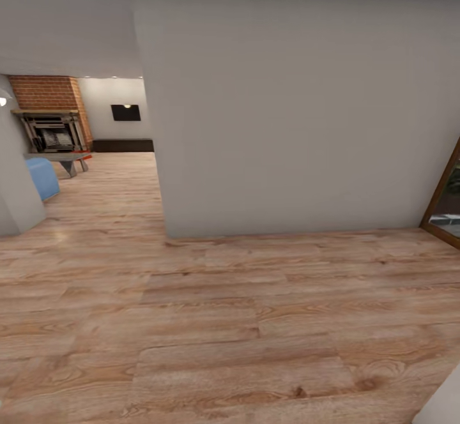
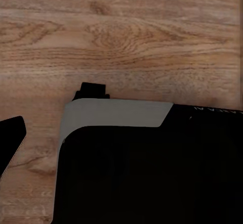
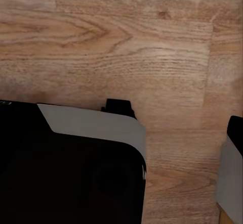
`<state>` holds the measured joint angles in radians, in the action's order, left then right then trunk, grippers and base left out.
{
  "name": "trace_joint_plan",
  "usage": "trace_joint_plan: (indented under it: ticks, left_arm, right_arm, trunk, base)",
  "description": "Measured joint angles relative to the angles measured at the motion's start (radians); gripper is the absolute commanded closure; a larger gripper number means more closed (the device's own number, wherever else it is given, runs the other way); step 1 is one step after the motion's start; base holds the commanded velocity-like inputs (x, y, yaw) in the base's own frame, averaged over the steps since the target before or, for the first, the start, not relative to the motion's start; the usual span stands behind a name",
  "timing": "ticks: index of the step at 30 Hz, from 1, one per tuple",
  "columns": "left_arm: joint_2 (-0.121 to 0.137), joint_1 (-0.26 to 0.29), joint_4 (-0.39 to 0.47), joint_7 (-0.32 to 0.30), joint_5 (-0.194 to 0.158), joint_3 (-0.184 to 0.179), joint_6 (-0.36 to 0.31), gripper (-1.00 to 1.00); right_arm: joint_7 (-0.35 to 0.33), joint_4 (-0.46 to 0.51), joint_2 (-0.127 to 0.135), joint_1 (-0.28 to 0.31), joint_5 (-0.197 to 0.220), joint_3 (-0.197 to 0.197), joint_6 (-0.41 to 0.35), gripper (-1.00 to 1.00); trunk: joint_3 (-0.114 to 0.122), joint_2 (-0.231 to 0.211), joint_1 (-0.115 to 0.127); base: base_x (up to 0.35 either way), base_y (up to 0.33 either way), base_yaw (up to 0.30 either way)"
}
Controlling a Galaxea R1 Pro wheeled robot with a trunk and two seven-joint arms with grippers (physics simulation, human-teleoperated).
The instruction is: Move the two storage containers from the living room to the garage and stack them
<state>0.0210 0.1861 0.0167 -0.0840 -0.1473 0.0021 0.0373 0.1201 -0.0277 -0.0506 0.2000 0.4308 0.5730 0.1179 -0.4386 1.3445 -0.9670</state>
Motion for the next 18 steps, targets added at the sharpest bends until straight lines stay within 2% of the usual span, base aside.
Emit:
trace_joint_plan:
  ticks: [13, 18]
  left_arm:
    - [-0.001, 0.000, 0.000, 0.000, 0.000, 0.000, 0.000, -1.00]
    - [-0.001, 0.000, 0.000, 0.000, 0.000, 0.000, 0.000, -1.00]
  right_arm:
    - [0.000, 0.000, 0.000, 0.001, 0.000, 0.000, 0.001, -1.00]
    - [0.000, 0.000, 0.001, 0.001, -0.001, -0.001, 0.001, -1.00]
  trunk:
    - [0.000, 0.000, 0.000]
    - [0.000, 0.000, 0.000]
  base:
    - [0.319, 0.000, 0.001]
    - [0.319, 0.000, 0.114]
